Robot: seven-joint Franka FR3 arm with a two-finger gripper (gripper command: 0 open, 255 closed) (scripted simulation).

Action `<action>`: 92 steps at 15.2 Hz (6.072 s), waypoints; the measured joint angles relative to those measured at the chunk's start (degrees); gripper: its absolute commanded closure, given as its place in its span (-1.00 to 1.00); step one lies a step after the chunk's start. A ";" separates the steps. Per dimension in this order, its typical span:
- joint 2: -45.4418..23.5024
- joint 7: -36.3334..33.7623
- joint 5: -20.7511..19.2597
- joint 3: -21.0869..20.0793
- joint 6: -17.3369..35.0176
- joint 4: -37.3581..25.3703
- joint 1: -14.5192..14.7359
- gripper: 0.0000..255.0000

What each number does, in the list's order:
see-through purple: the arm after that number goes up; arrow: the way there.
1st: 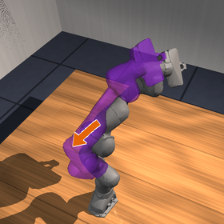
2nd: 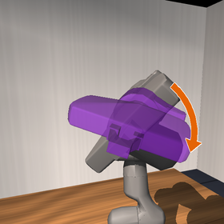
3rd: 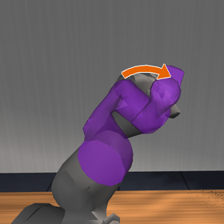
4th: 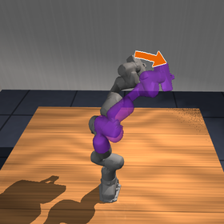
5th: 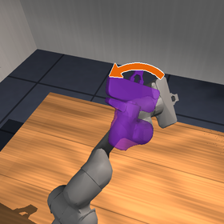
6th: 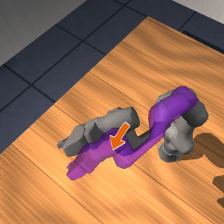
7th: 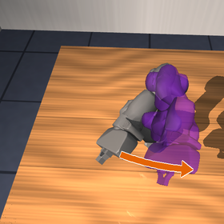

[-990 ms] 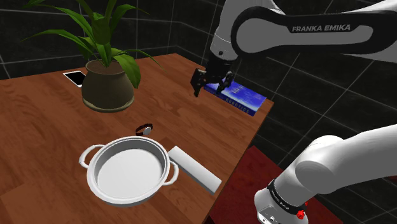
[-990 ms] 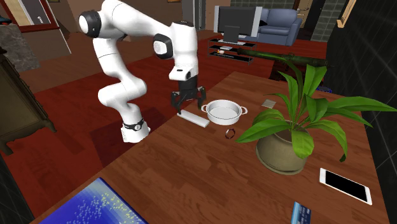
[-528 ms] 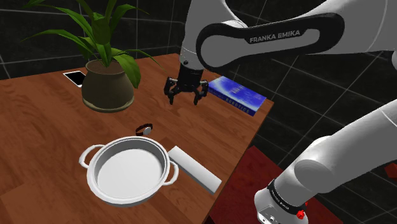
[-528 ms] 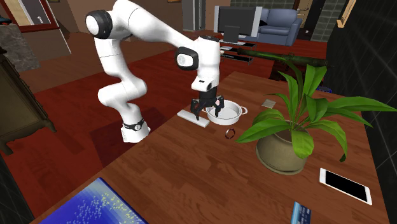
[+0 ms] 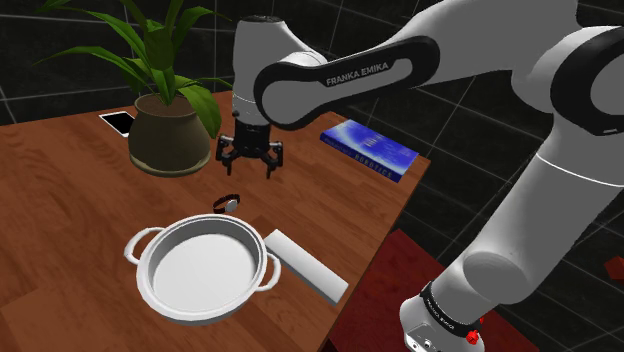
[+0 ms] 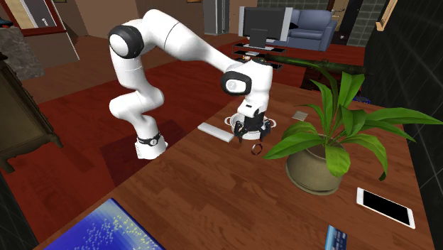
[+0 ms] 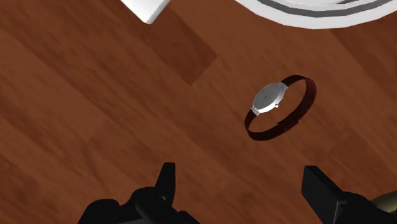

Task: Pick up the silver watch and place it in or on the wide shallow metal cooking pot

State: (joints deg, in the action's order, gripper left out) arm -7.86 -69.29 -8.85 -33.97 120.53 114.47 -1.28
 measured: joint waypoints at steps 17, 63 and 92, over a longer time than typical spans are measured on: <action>-9.75 -7.89 -6.12 1.55 4.88 -2.29 2.88 1.00; 6.74 -14.54 5.37 -6.76 -10.62 -3.88 7.77 1.00; 1.75 -20.70 1.22 -8.02 0.64 4.02 9.89 -1.00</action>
State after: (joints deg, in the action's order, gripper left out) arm -6.11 -89.99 -7.63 -41.99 121.18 118.49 8.62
